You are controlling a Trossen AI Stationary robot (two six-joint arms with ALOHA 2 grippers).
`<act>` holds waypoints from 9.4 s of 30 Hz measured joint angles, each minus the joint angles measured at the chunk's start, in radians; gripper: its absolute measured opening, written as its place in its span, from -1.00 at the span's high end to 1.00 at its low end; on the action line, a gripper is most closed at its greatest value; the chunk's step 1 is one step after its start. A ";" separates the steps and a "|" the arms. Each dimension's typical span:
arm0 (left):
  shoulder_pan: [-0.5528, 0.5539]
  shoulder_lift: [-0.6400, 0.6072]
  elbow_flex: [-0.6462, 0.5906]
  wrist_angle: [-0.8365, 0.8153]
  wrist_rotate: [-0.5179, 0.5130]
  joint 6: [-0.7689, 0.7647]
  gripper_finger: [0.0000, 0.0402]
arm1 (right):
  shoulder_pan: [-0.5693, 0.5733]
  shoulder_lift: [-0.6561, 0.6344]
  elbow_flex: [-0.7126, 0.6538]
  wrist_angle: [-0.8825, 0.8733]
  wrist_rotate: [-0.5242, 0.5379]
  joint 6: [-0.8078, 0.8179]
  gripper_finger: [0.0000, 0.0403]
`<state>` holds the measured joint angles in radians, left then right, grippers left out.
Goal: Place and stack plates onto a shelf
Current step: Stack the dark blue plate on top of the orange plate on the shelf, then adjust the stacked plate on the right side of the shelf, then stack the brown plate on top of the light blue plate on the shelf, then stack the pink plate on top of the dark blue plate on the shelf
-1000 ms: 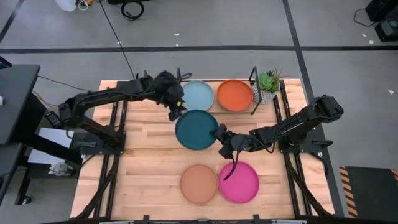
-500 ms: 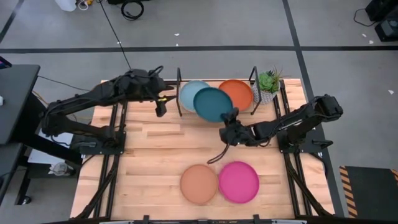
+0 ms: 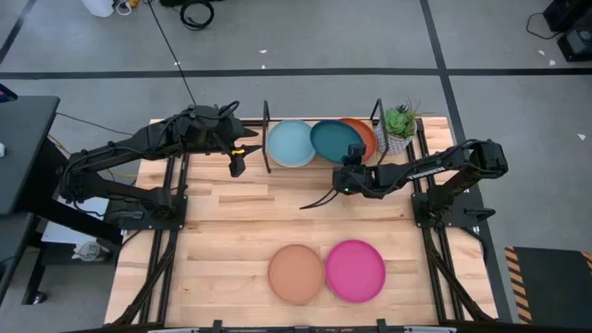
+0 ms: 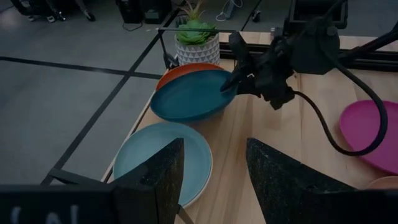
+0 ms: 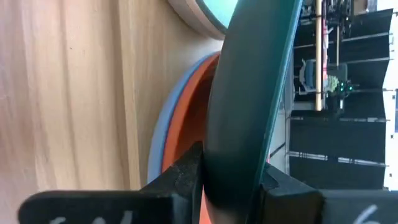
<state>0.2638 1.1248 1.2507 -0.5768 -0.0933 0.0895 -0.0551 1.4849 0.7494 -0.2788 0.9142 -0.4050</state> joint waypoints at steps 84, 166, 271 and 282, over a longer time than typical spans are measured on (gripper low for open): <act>-0.769 0.504 -0.479 0.620 0.108 0.205 0.28 | 0.191 -0.337 0.077 -0.255 -0.228 0.474 0.06; 0.042 0.568 -0.085 0.436 0.151 0.168 0.02 | 0.185 -0.280 0.075 -0.265 -0.261 0.483 0.06; -0.412 1.067 0.002 0.945 0.295 1.040 0.57 | 0.010 -0.335 -0.068 -0.350 -1.041 0.776 0.83; -0.412 0.914 0.001 0.631 0.129 0.797 0.97 | 0.151 -0.296 -0.068 -0.612 -1.014 0.998 0.83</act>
<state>-0.1478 2.0387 1.2517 0.0538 0.0360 0.8860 0.0962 1.1889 0.6811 -0.8907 -0.0996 0.5932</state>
